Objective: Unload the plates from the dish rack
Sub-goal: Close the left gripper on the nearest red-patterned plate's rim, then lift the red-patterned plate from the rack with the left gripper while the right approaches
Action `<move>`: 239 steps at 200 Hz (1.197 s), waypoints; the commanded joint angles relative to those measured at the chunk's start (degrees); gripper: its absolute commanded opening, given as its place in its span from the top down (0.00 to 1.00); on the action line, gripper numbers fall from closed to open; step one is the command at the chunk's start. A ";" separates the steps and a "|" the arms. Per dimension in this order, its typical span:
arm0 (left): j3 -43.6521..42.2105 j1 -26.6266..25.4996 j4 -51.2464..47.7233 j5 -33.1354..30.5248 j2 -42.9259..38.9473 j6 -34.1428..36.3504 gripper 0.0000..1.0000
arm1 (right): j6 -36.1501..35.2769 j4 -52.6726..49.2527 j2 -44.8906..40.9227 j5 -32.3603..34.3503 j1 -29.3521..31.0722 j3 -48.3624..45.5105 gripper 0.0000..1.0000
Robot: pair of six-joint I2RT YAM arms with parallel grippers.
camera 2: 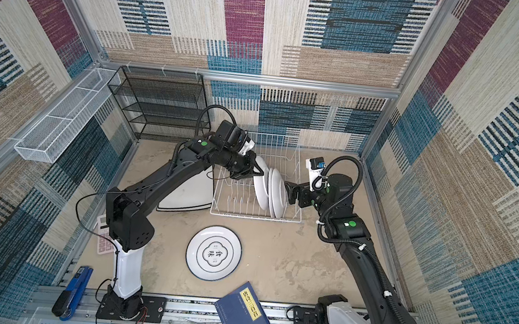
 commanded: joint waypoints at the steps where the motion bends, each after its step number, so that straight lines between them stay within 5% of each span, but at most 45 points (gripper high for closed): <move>1: -0.60 0.21 -0.25 -2.08 -2.10 2.91 1.00 | 1.03 2.10 -0.27 -0.59 -0.06 0.86 0.01; 83: -1.71 0.76 -1.46 -4.58 -6.72 4.50 1.00 | 3.25 2.51 -0.48 -1.22 -0.06 1.41 0.01; 180: -3.41 1.75 -0.62 -8.50 -13.33 9.91 1.00 | 14.82 -1.39 4.13 -4.24 -0.06 9.15 0.01; 239: -7.81 1.93 2.71 -11.30 -18.77 26.33 1.00 | 29.39 -2.43 9.41 -13.78 -0.06 15.56 0.01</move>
